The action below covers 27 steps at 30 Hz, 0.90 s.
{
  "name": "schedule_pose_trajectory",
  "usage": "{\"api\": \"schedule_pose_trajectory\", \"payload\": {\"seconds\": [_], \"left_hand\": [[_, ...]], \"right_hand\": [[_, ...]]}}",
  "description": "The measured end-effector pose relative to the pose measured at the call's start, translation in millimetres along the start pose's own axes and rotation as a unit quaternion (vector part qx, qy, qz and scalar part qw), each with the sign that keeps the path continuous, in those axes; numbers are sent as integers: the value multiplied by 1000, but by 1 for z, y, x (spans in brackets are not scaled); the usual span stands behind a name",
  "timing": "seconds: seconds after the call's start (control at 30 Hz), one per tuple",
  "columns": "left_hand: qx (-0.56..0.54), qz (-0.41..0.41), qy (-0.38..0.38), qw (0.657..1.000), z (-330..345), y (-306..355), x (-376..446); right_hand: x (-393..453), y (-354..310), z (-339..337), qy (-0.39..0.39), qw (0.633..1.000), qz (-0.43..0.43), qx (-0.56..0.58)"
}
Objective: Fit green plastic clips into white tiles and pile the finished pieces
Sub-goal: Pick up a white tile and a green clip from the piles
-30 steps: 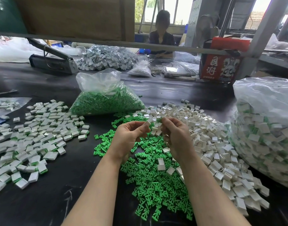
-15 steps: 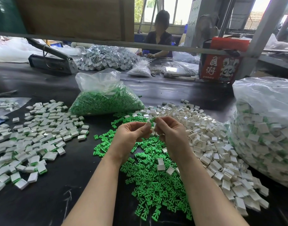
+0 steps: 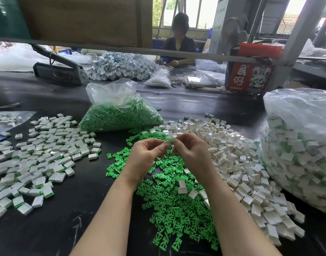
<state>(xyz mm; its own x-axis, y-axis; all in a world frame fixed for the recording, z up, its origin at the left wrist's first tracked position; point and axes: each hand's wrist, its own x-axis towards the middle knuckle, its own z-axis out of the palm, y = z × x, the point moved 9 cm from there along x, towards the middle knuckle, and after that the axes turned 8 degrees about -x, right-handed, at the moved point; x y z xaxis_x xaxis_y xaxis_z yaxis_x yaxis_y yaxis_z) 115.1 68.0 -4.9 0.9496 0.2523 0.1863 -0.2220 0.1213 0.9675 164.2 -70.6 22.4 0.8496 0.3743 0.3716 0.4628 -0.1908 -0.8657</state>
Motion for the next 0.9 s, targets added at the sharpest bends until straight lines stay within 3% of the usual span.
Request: {"api": "schedule_pose_trajectory", "payload": {"seconds": [0.23, 0.5, 0.7, 0.9], "left_hand": [[55, 16, 0, 998, -1, 1, 3], [34, -28, -60, 997, 9, -5, -1], [16, -69, -49, 996, 16, -15, -5], [20, -46, -61, 997, 19, -11, -4]], "right_hand": [[2, -5, 2, -13, 995, -22, -100], [-1, -8, 5, -46, 999, 10, 15], [-1, -6, 12, -68, 996, 15, -50], [-3, -6, 19, -91, 992, 17, -89]]}}
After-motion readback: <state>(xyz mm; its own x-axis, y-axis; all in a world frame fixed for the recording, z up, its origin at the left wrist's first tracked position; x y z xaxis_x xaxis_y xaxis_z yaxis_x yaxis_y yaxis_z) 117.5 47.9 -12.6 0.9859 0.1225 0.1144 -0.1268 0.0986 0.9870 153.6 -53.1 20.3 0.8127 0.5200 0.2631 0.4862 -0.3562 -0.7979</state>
